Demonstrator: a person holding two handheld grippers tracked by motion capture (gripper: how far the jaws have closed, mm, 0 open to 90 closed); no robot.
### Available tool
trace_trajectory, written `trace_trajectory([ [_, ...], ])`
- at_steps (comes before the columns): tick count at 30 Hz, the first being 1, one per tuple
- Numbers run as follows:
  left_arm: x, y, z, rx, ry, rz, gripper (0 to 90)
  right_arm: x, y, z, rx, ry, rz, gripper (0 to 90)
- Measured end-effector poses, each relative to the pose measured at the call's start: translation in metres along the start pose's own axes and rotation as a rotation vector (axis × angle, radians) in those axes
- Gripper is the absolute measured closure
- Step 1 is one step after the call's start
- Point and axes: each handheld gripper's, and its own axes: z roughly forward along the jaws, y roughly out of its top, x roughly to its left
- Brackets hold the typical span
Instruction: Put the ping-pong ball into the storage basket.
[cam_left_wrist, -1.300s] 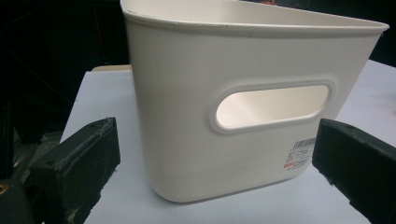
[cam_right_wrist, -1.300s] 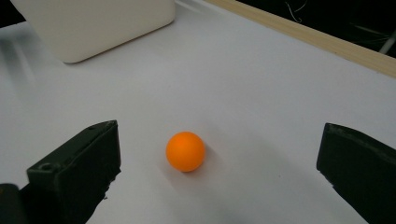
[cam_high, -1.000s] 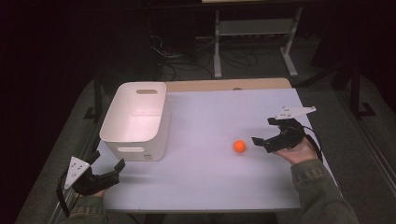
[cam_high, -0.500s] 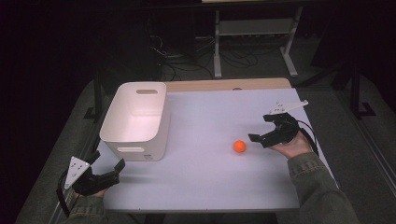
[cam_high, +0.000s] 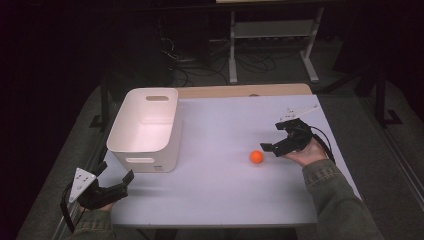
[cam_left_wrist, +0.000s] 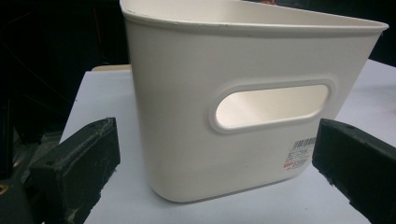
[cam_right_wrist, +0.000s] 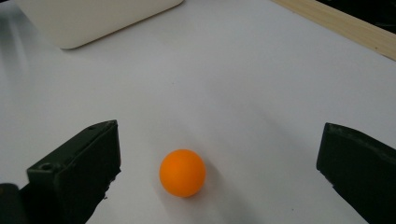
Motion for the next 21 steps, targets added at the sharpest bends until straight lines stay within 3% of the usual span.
trace_trajectory([
  [21,0.0,0.0,0.0,0.002,-0.004,0.003,0.3,-0.001,0.0,0.029,0.071,0.035,-0.009,0.0],
])
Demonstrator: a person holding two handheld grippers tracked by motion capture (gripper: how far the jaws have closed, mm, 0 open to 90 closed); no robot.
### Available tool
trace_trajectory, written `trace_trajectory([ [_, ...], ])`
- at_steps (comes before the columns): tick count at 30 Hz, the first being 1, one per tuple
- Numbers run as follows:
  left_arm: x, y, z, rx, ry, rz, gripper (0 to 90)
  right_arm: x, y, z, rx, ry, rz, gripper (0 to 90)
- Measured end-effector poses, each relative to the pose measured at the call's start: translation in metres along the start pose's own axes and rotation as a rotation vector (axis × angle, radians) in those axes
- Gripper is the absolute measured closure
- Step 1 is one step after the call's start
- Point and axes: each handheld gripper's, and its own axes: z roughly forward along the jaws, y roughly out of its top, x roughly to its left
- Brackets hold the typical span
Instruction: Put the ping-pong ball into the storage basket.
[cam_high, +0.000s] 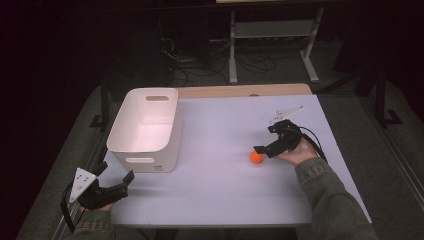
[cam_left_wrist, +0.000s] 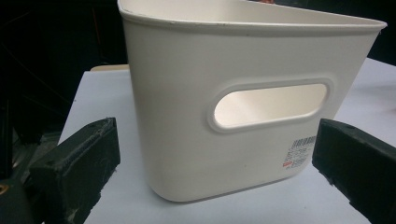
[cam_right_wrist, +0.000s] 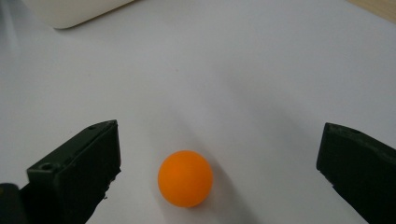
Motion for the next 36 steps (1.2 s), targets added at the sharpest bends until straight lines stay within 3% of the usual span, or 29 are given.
trace_trajectory([
  [36,0.0,0.0,0.001,0.003,-0.004,0.003,0.3,0.006,-0.008,0.027,0.108,0.04,-0.01,0.0],
])
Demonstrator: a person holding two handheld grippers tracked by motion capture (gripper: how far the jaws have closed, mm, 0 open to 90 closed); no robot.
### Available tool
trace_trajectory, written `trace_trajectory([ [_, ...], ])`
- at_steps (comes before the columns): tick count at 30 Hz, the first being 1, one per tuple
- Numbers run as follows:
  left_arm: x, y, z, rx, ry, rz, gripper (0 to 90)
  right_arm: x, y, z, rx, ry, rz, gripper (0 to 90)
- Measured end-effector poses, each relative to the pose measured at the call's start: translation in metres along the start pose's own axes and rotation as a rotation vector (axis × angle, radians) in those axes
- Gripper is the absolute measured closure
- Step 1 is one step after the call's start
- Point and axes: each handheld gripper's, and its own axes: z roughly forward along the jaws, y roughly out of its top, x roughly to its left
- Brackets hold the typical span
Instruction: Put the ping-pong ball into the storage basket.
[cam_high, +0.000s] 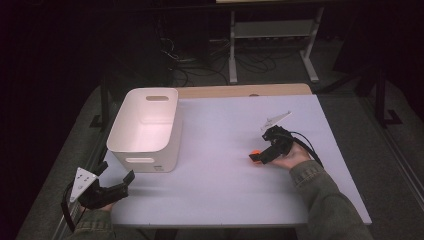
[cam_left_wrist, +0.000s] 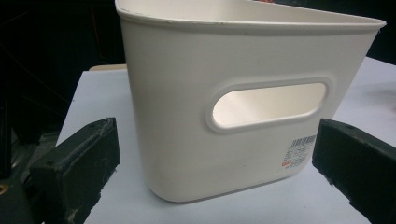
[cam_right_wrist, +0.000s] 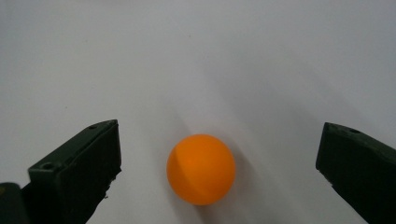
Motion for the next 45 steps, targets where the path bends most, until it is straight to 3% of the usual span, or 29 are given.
trace_trajectory([
  [7,0.0,0.0,0.0,0.001,-0.001,0.001,0.3,-0.001,-0.003,0.004,0.026,0.017,0.009,3.1],
  [18,0.0,0.0,0.0,0.001,-0.002,0.001,0.3,-0.006,-0.006,0.009,0.084,0.053,0.014,19.4],
  [31,0.0,0.0,0.001,0.002,-0.006,0.003,0.3,-0.006,-0.007,0.014,0.108,0.086,0.001,32.9],
  [39,0.0,0.0,0.001,0.002,-0.005,0.003,0.3,-0.005,-0.007,0.015,0.113,0.109,-0.015,48.9],
  [45,0.0,0.0,0.001,0.002,-0.004,0.003,0.3,-0.005,-0.006,0.014,0.112,0.115,-0.02,49.7],
])
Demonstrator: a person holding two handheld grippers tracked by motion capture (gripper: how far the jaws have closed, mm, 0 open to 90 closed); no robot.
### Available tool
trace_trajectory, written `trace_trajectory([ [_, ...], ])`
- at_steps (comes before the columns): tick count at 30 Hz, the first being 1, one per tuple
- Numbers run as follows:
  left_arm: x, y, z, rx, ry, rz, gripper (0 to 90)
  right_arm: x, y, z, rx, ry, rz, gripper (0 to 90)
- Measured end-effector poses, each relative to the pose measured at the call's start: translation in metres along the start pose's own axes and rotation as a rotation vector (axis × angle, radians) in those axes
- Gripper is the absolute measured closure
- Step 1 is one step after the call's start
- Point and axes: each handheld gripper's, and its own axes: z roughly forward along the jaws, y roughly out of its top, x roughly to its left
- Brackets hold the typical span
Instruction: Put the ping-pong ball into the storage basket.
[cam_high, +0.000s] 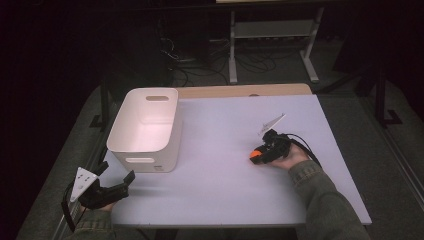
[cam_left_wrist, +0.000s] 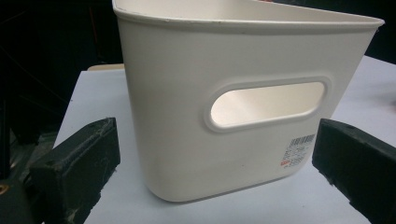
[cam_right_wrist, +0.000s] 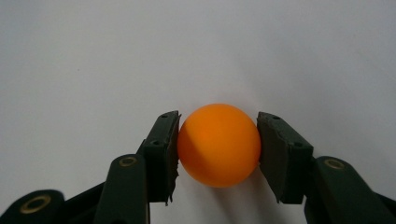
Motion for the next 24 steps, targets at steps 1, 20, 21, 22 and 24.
trace_trajectory([
  [1,0.0,0.0,0.0,0.0,0.0,0.0,0.2,0.0,0.0,-0.002,-0.005,0.001,-0.002,49.8],
  [20,0.0,0.0,0.0,-0.001,-0.001,-0.001,0.3,0.004,0.016,-0.022,-0.01,0.024,-0.019,49.9],
  [21,0.0,0.0,0.0,-0.002,0.0,-0.001,0.3,0.004,0.017,-0.024,-0.015,0.023,-0.022,49.9],
  [22,0.0,0.0,0.0,-0.001,0.0,-0.001,0.3,0.004,0.018,-0.026,-0.016,0.023,-0.021,49.9],
  [24,0.0,0.0,0.0,-0.002,0.0,-0.001,0.3,0.004,0.02,-0.03,-0.018,0.02,-0.029,49.9],
])
